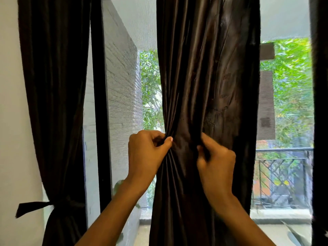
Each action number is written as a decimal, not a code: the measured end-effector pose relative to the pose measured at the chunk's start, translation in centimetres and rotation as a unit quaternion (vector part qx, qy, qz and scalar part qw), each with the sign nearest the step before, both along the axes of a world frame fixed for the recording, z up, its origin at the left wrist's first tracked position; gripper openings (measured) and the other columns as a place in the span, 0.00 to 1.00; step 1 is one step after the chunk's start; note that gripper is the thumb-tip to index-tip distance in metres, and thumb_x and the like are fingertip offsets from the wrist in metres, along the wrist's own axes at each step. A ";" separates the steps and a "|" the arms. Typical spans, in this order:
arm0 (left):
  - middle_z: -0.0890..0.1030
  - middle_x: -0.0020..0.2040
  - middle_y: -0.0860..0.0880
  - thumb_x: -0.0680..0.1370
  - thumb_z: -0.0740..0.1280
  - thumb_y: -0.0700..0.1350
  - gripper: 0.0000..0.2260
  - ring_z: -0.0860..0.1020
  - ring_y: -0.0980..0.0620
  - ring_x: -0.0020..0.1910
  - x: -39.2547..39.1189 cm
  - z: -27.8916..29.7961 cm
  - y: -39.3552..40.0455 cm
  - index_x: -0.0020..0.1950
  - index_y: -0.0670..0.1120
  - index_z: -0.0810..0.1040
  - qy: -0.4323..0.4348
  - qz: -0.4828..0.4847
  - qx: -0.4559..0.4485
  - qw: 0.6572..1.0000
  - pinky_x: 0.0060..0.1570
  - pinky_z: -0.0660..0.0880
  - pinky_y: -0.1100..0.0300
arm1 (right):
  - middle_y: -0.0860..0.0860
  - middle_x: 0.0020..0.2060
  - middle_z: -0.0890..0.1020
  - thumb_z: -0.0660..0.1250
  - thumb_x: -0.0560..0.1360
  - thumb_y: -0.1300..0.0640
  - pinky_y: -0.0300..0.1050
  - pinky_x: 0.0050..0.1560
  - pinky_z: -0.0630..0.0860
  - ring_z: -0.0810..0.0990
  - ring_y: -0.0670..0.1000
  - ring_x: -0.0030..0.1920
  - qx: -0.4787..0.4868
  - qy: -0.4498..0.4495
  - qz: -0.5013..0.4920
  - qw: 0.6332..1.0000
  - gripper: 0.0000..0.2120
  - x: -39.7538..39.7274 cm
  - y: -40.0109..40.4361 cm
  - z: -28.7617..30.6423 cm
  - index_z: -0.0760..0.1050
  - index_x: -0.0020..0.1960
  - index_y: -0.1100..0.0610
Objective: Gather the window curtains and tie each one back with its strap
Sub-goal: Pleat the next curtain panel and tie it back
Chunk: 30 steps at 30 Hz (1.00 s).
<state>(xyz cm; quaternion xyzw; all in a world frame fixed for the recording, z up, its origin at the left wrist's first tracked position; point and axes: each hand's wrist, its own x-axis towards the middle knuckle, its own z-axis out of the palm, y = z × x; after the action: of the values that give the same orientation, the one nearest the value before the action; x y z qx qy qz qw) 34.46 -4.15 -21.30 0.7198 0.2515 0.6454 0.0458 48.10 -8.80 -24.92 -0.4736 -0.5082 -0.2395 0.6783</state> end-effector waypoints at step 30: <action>0.85 0.37 0.54 0.73 0.73 0.46 0.04 0.82 0.63 0.37 0.3 -0.7 -0.9 0.45 0.47 0.86 -0.013 -0.073 0.016 0.997 0.41 0.80 0.58 | 0.52 0.54 0.77 0.61 0.70 0.64 0.49 0.38 0.79 0.79 0.53 0.51 -0.062 -0.177 -0.074 0.980 0.22 -0.9 -0.6 0.0 0.76 0.64 0.55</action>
<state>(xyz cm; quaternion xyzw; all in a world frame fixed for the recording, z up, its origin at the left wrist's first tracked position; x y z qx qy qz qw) 34.77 -5.06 -21.95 0.7287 0.1874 0.6533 0.0847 47.24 -9.43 -24.92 -0.5010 -0.5978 -0.3368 0.5275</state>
